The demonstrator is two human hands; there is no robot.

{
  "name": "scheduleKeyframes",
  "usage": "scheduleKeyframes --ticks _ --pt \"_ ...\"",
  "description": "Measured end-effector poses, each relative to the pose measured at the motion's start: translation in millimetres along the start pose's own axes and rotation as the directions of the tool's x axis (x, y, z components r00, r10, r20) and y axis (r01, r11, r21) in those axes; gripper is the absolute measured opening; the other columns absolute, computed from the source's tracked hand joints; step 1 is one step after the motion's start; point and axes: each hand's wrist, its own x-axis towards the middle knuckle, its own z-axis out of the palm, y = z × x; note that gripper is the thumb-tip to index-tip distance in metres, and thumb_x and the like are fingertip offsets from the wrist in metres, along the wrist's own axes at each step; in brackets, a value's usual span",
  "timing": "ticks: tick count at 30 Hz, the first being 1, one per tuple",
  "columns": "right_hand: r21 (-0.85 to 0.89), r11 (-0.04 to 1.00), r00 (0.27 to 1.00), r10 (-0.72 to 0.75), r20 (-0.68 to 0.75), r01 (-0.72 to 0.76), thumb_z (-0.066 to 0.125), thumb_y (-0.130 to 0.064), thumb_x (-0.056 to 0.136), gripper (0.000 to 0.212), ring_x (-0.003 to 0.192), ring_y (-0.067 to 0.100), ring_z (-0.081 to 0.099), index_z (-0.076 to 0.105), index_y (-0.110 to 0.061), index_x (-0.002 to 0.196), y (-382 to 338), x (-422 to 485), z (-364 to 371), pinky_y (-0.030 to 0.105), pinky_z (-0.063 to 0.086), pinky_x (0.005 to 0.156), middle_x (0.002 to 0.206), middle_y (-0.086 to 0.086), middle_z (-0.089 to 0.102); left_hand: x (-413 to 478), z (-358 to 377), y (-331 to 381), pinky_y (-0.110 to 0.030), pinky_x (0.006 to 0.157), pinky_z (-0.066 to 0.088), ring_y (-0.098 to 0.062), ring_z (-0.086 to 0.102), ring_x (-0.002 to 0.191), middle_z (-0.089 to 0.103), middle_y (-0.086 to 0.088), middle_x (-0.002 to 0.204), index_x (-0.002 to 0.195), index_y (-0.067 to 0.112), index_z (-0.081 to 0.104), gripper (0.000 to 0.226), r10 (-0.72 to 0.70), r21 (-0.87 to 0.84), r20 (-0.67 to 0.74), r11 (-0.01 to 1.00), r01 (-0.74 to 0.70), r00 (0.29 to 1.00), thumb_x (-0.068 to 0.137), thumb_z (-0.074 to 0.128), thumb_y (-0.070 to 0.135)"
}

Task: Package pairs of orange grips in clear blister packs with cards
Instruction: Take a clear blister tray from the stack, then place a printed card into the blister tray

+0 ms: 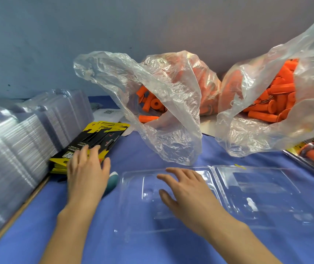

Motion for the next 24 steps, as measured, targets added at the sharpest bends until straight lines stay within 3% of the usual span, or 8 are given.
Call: scheduleKeyframes --ticks 2,4,6,9,12,15,20,24 --pt "-0.014 1.0 1.0 -0.019 0.021 0.019 0.039 -0.046 0.102 0.045 0.138 0.022 0.038 0.046 -0.031 0.144 -2 2 2 0.037 0.023 0.115 0.152 -0.002 0.04 2 1 -16 -0.047 0.108 0.032 -0.037 0.041 0.132 0.049 -0.018 0.143 0.136 0.008 0.053 0.047 -0.051 0.044 0.097 0.998 0.047 0.994 0.095 0.059 0.032" --pt "-0.036 0.999 0.999 -0.041 0.017 0.041 0.036 -0.047 0.103 0.047 0.14 0.021 0.033 0.041 -0.031 0.146 -2 6 3 0.036 0.018 0.117 0.154 -0.004 0.035 2 2 -22 -0.046 0.099 0.039 -0.036 0.047 0.126 0.055 -0.014 0.138 0.136 0.01 0.053 0.045 -0.078 0.014 0.13 0.997 0.076 0.989 0.097 0.056 0.033" --pt "-0.035 0.999 0.999 -0.043 -0.023 0.042 0.044 -0.044 0.101 0.044 0.134 0.024 0.043 0.049 -0.028 0.142 -6 8 0 0.038 0.028 0.114 0.147 -0.001 0.045 3 1 -25 -0.045 0.091 0.043 -0.036 0.052 0.12 0.059 -0.011 0.133 0.136 0.013 0.054 0.041 -0.099 0.018 0.115 0.995 0.097 0.988 0.099 0.054 0.029" --pt "-0.02 1.0 0.992 -0.026 -0.12 0.024 0.057 -0.038 0.096 0.038 0.12 0.027 0.057 0.061 -0.023 0.131 -12 10 -3 0.04 0.044 0.101 0.134 0.002 0.059 5 2 -32 -0.047 0.09 0.042 -0.036 0.052 0.12 0.06 -0.011 0.132 0.135 0.013 0.055 0.039 -0.088 0.064 0.086 0.995 0.083 0.992 0.098 0.055 0.026" --pt "0.009 1.0 0.994 -0.014 -0.108 0.015 0.047 -0.04 0.101 0.041 0.13 0.022 0.046 0.052 -0.027 0.139 -10 13 -2 0.036 0.033 0.109 0.144 -0.002 0.049 5 3 -38 -0.046 0.09 0.041 -0.035 0.054 0.115 0.064 -0.01 0.125 0.127 0.014 0.06 0.031 -0.064 0.091 0.054 0.994 0.059 0.996 0.098 0.055 0.025" --pt "0.001 1.0 0.993 -0.002 -0.117 0.002 0.036 -0.043 0.103 0.044 0.136 0.018 0.035 0.041 -0.032 0.145 -5 16 -2 0.03 0.022 0.113 0.15 -0.008 0.038 6 1 -39 -0.045 0.085 0.041 -0.038 0.06 0.102 0.071 -0.013 0.108 0.113 0.012 0.067 0.023 -0.058 0.091 -0.021 0.994 0.06 0.998 0.1 0.05 0.02" --pt "0.053 0.998 0.981 0.042 -0.188 -0.033 0.04 -0.039 0.102 0.043 0.136 0.019 0.035 0.041 -0.031 0.145 -3 17 -9 0.03 0.023 0.113 0.149 -0.008 0.039 3 -18 -33 -0.048 0.081 0.041 -0.04 0.06 0.089 0.07 -0.02 0.092 0.106 0.004 0.067 0.025 -0.084 -0.025 -0.211 0.996 0.08 0.974 0.102 0.048 0.019" --pt "0.209 0.978 0.946 0.096 -0.311 -0.03 0.049 -0.033 0.101 0.041 0.129 0.017 0.041 0.047 -0.027 0.142 -2 17 -22 0.029 0.03 0.109 0.141 -0.008 0.048 0 -54 -24 -0.051 0.075 0.044 -0.035 0.054 0.078 0.066 -0.018 0.087 0.098 0.006 0.062 0.015 -0.028 -0.179 -0.417 0.982 -0.051 0.909 0.098 0.056 0.02"
